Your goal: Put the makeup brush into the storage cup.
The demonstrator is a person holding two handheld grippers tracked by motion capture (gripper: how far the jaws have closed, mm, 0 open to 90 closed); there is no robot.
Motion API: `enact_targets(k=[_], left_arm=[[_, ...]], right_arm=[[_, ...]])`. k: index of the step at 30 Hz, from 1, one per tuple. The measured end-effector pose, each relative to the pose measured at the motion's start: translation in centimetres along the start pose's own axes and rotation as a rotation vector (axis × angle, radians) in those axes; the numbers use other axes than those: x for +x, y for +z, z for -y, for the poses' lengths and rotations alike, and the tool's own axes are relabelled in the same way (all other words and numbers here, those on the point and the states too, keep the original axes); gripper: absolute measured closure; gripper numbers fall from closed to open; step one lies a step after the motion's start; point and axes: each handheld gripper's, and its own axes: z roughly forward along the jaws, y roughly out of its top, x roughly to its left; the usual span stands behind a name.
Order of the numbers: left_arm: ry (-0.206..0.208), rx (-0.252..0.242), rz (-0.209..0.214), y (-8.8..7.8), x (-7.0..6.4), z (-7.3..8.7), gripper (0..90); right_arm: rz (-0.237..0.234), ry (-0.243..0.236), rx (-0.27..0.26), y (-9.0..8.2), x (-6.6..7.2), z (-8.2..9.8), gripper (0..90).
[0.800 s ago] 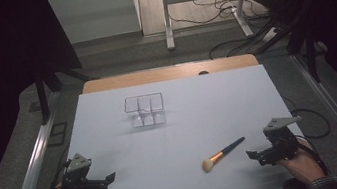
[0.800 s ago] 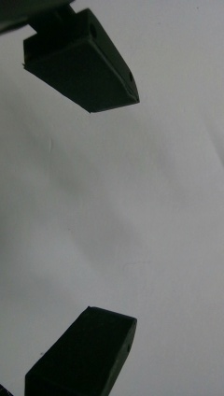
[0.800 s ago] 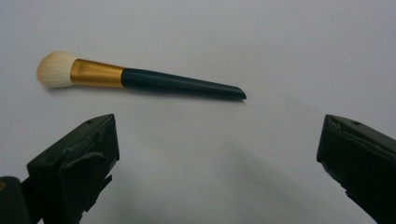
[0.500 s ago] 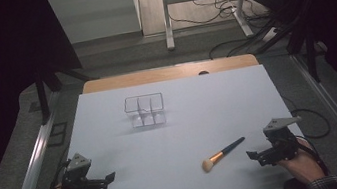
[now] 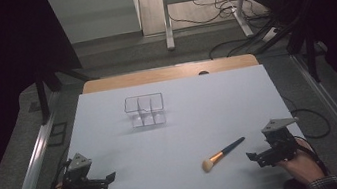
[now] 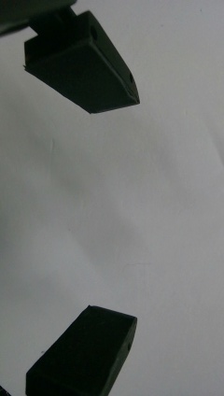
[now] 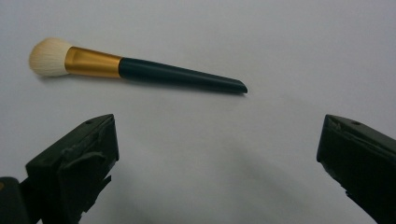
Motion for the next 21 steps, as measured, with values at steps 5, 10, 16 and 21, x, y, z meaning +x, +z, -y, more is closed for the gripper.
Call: enact_targets(k=[5,10,16,21], left_arm=[[0.028,-0.004,-0.021,0.0,-0.1,0.1,0.8],[0.029,-0.006,-0.022,0.0,-0.2,0.2,0.6],[0.042,0.01,-0.024,0.2,-0.4,0.1,0.5],[0.049,0.017,-0.035,0.3,-0.4,0.1,0.1]], right_arm=[[0.005,-0.006,-0.001,0.0,0.0,-0.1,0.0],[0.007,-0.004,0.011,0.1,0.0,-0.3,0.0],[0.011,-0.011,0.006,0.1,0.0,-0.7,0.0],[0.02,-0.04,0.021,0.1,0.2,-1.2,0.0]])
